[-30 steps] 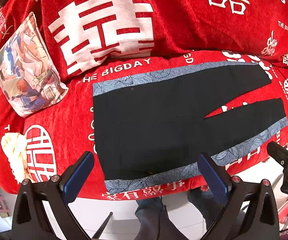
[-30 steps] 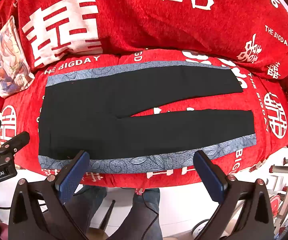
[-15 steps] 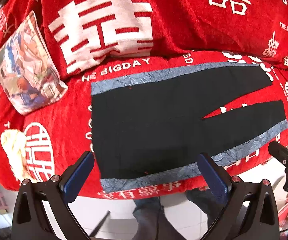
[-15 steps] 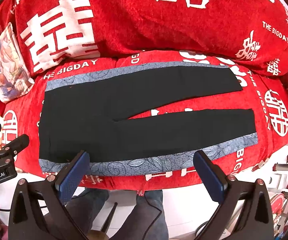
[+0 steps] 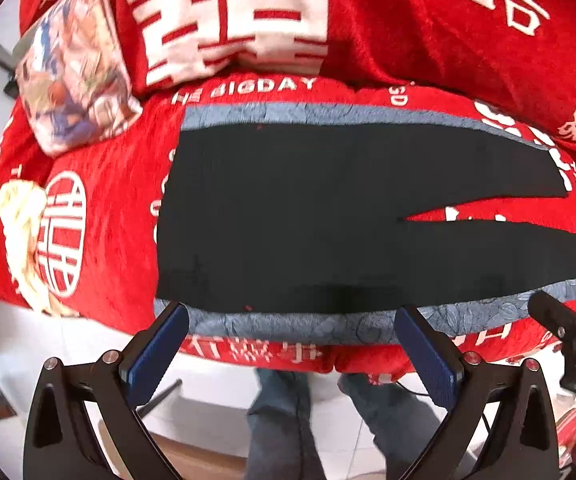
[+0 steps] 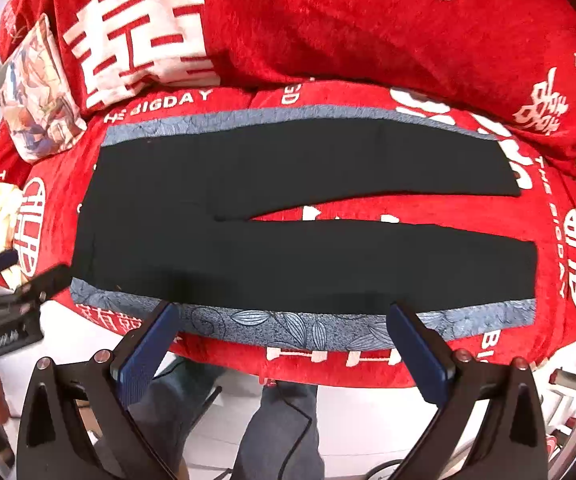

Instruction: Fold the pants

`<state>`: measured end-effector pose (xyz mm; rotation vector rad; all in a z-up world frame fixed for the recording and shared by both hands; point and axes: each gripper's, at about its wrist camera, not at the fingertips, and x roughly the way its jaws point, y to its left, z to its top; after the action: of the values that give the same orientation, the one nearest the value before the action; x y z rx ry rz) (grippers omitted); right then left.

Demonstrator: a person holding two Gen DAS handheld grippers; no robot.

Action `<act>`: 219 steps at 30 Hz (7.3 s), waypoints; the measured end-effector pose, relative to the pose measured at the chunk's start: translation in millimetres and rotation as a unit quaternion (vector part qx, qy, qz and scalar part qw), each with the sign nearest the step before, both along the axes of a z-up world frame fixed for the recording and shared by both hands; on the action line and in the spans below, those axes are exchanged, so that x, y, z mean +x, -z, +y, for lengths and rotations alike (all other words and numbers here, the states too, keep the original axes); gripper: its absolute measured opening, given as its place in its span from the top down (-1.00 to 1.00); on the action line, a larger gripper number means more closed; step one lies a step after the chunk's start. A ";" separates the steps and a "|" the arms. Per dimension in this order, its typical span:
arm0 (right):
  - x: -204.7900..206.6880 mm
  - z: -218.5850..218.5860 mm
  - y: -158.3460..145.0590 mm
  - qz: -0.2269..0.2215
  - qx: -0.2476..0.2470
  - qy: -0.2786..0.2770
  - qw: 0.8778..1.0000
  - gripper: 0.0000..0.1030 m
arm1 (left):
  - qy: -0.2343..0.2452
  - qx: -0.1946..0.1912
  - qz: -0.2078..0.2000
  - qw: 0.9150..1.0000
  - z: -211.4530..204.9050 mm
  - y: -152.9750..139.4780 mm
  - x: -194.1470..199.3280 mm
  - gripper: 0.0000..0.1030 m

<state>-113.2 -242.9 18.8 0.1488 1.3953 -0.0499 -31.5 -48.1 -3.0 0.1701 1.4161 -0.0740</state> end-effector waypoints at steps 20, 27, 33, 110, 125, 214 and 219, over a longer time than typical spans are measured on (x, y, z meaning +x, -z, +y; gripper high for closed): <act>12.8 12.4 118.1 0.033 0.000 0.005 0.999 -1.00 | 0.007 -0.013 0.011 1.000 23.7 122.2 7.5 -1.00; -2.6 -0.6 134.7 -0.005 0.217 0.061 0.974 -0.95 | -0.058 -0.111 0.003 0.992 88.4 132.3 3.0 -1.00; -42.8 -4.8 181.5 0.036 0.385 0.101 0.917 -0.46 | -0.133 -0.209 0.028 0.968 152.9 157.9 -25.8 -1.00; -46.0 -201.9 133.5 0.006 0.235 0.237 0.943 -0.42 | 0.090 -0.238 0.092 0.963 -157.2 156.3 82.6 -0.77; -224.6 -239.7 187.1 -0.011 0.260 0.377 0.889 -0.35 | 0.178 -0.226 0.139 0.948 -255.1 174.6 44.0 -0.76; 81.3 -404.4 123.5 -0.038 0.085 0.190 0.977 0.45 | -0.039 -0.012 -0.019 0.999 -190.4 156.9 217.3 -0.60; 60.8 -323.6 113.7 -0.027 0.209 0.155 0.965 0.30 | -0.039 -0.001 -0.011 0.999 -135.4 145.5 192.6 -0.60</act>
<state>-52.4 -566.6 -94.8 0.7157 1.3032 -0.0087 161.1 -183.5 -148.5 0.1134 1.3994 -0.0106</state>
